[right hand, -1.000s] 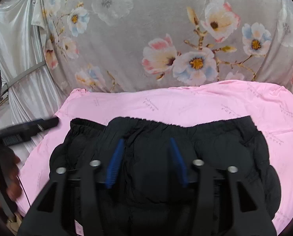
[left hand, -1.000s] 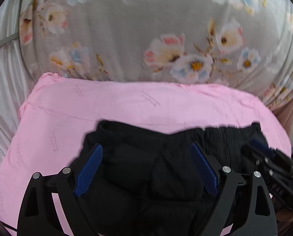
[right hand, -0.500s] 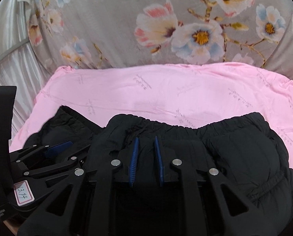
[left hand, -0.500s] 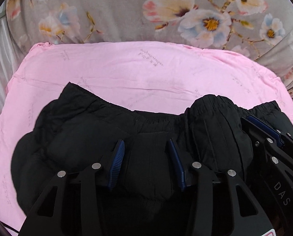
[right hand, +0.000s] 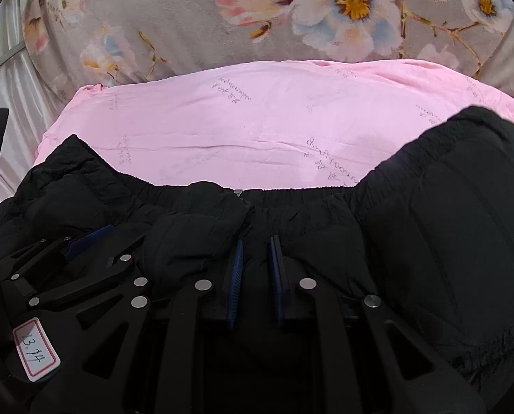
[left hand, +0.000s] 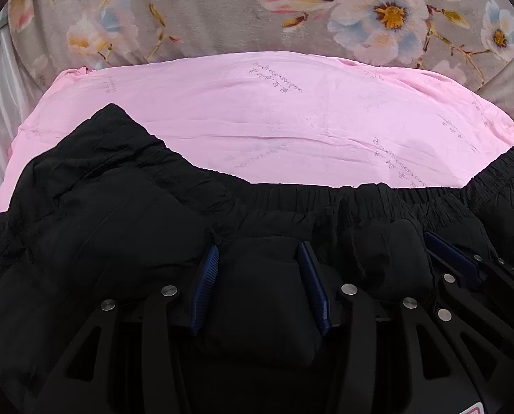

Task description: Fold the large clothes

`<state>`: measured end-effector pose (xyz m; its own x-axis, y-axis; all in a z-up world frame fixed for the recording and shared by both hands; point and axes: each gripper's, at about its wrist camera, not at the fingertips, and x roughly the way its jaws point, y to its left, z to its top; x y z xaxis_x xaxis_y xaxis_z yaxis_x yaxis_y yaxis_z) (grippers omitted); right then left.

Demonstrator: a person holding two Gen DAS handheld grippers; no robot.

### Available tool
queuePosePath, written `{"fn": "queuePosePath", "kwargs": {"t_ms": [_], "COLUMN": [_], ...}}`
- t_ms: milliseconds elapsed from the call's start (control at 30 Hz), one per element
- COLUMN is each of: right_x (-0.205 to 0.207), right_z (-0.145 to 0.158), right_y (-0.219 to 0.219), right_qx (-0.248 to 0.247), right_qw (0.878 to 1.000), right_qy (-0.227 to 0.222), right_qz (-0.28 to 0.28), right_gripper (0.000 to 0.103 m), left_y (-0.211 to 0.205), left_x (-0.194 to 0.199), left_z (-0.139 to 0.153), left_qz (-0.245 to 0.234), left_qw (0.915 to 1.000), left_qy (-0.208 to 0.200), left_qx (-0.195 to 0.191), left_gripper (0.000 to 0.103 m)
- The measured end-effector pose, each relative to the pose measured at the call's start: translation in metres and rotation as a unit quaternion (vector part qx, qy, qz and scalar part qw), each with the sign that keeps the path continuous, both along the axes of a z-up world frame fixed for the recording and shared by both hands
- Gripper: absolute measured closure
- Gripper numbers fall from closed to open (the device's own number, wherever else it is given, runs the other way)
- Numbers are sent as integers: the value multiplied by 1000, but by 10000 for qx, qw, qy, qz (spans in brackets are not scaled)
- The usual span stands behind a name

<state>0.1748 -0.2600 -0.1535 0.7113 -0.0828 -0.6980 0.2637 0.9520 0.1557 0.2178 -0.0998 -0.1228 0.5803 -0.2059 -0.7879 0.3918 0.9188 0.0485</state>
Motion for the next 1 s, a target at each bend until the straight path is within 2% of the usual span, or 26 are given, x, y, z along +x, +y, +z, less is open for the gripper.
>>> {"fn": "queuePosePath", "kwargs": {"t_ms": [233,467,567,633,667,733,800,833,900,1000], "right_x": [0,1,0,-15,-29,-58,-77,-82,-90,-92], "right_z": [-11,-14,-4,20,37,69,83,84,76,53], "right_y": [-4,-7,-7,-9,-12,-22,-36,-44,-66,-91], "right_qx": [57,65,145,176,112,-98,-341,-407,-319,101], "right_qw": [9998,9996,9998,9995,9988,9965,9948,9944,9935,9919], "right_qy": [-167,-267,-150,-250,-467,-773,-816,-772,-621,-428], "right_qz": [-18,-16,70,-18,-114,-292,-497,-601,-904,-1194], "right_gripper": [90,91,90,90,90,90,90,89,90,90], "left_y": [-2,-2,-4,9,22,40,53,60,76,89], "left_x": [0,1,0,-5,-10,-17,-20,-18,-8,14], "left_z": [-10,-12,-4,10,22,38,47,48,48,27], "left_qz": [142,175,17,-19,29,98,284,444,811,1063], "left_qw": [9996,9994,9999,10000,9996,9991,9985,9968,9939,9935], "left_qy": [-237,-275,-88,20,20,-111,-432,-640,-717,-361], "left_qx": [-67,-69,84,-89,-272,-395,-191,154,227,159], "left_gripper": [54,54,54,53,53,52,49,47,41,40]}}
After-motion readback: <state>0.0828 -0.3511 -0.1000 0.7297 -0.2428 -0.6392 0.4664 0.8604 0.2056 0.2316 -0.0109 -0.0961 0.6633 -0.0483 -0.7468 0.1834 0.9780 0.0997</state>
